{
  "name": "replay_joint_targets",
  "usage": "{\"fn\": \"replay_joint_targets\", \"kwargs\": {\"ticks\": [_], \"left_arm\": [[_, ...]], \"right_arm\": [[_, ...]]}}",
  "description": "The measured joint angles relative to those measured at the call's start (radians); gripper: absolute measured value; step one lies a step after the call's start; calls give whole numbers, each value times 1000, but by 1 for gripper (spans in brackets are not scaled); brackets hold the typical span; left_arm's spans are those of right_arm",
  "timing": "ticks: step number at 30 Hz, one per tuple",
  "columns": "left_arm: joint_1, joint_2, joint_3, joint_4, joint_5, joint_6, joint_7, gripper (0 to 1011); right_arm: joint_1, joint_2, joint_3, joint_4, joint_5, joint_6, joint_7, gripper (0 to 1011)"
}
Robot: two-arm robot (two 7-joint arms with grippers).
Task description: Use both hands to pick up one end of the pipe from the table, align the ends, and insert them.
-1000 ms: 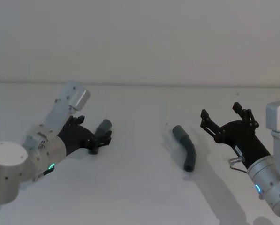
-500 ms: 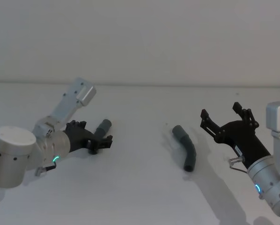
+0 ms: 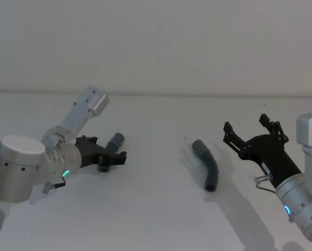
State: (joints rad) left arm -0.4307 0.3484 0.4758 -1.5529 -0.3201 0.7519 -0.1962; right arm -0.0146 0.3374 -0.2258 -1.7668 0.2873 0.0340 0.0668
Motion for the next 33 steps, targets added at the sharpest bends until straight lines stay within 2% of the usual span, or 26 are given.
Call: {"fn": "replay_joint_targets", "kwargs": {"ticks": [15, 33], "left_arm": [[-22, -23, 5, 50, 16, 6, -8, 1001], [-35, -36, 17, 73, 44, 7, -13, 1001]], "right_arm": [[0, 0, 0, 0, 0, 0, 0, 1001], [0, 0, 0, 0, 0, 0, 0, 1001]]}}
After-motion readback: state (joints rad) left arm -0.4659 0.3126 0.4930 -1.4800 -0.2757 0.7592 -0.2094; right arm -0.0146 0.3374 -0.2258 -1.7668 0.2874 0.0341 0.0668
